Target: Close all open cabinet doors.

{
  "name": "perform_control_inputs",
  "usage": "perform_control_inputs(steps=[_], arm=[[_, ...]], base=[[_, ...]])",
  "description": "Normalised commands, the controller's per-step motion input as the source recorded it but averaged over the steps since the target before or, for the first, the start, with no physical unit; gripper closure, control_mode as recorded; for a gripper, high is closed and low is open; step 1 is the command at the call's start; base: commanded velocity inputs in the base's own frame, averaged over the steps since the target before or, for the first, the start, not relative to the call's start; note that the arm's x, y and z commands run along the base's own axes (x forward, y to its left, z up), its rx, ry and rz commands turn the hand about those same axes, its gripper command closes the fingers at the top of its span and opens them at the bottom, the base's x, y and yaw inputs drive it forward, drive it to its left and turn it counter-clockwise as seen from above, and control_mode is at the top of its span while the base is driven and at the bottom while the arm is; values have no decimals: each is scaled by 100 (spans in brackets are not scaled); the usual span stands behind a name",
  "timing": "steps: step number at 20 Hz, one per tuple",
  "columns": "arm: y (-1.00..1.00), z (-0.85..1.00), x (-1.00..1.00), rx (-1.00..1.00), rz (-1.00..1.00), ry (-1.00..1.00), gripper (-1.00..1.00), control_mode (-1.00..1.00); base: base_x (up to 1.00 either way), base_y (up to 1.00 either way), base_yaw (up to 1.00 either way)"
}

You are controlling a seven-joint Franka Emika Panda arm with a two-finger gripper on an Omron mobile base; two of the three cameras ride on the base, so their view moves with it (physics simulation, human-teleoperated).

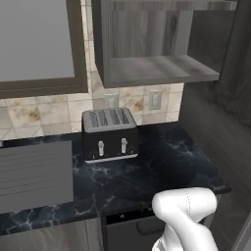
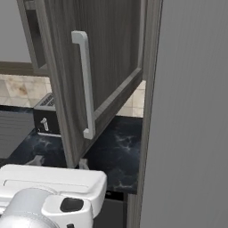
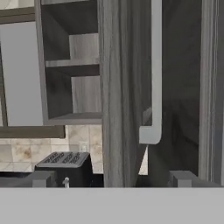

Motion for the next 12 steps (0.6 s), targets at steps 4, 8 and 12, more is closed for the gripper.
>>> perform_control_inputs(steps=[4,8,12], arm=[[0,-26,29,0,0,-5,-100,-100],[0,-28,27,0,0,-5,-100,-100],[0,-25,18,0,0,-6,-100,-100]], base=[[0,0,0],[0,0,0],[0,0,0]])
